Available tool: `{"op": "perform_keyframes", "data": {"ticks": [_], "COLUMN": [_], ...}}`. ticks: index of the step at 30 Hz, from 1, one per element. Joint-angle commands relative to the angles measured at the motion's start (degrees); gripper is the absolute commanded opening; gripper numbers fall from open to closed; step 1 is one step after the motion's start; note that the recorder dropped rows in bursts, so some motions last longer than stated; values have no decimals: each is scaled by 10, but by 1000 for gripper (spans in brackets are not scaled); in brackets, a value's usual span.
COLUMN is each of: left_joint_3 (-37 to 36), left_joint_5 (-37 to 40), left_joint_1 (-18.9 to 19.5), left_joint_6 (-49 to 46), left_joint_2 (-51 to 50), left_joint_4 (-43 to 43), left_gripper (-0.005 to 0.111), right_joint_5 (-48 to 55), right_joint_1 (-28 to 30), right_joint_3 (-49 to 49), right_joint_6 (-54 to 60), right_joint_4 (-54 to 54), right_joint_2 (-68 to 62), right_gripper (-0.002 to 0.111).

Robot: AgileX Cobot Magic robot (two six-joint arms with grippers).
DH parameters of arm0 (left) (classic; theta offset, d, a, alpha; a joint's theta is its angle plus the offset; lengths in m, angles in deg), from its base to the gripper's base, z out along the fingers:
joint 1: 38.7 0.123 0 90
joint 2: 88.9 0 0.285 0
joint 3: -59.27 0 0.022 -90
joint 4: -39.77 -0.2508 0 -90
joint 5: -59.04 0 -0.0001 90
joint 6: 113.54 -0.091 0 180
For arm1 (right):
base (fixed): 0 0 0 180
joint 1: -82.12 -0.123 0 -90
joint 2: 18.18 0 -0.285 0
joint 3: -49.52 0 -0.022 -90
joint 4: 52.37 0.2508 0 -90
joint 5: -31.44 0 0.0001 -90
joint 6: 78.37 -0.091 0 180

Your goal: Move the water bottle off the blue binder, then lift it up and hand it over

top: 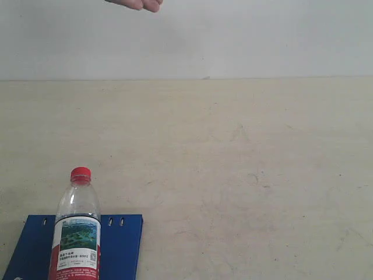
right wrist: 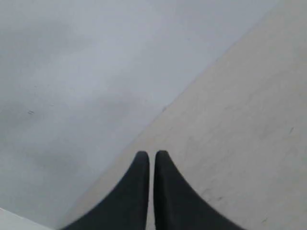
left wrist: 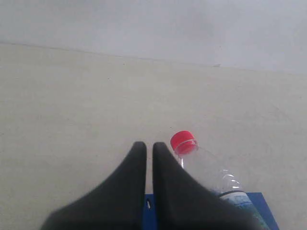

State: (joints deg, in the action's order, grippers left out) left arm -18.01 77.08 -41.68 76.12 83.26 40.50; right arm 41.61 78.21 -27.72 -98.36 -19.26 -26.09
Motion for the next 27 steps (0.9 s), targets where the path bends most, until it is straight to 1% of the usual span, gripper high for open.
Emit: {"op": "perform_keyframes", "data": {"ticks": [1,3,5,7,10,13,15,16,18,19,20,21,22,25,26,27], "left_joint_3": [1,1,1,1,1,1,1,1,1,1,1,1,1,1,1,1], "left_joint_5": [-5,-5,-5,-5,-5,-5,-5,-5,-5,-5,-5,-5,-5,-5,-5,-5], "left_joint_1": [-4,-4,-4,-4,-4,-4,-4,-4,-4,-4,-4,-4,-4,-4,-4,-4], "left_joint_6": [-2,-2,-2,-2,-2,-2,-2,-2,-2,-2,-2,-2,-2,-2,-2,-2], "left_joint_2": [1,1,1,1,1,1,1,1,1,1,1,1,1,1,1,1], "left_joint_4": [1,1,1,1,1,1,1,1,1,1,1,1,1,1,1,1], "left_gripper": [5,5,5,5,5,5,5,5,5,5,5,5,5,5,5,5], "right_joint_5": [117,187,221,233,224,151,57,-34,-173,-224,-240,-229,-192,-21,24,78], "right_joint_1": [0,0,0,0,0,0,0,0,0,0,0,0,0,0,0,0], "right_joint_3": [0,0,0,0,0,0,0,0,17,34,51,70,101,181,211,241], "right_joint_6": [-44,-46,-41,-45,-65,-59,-59,-55,-18,18,40,65,88,147,174,225], "right_joint_4": [131,136,137,153,180,178,191,205,191,179,173,170,157,85,78,85], "right_joint_2": [1,1,1,1,1,1,1,1,1,1,-12,-32,-72,-209,-256,-316], "right_gripper": [0,0,0,0,0,1,6,11,20,25,28,30,31,31,31,31]}}
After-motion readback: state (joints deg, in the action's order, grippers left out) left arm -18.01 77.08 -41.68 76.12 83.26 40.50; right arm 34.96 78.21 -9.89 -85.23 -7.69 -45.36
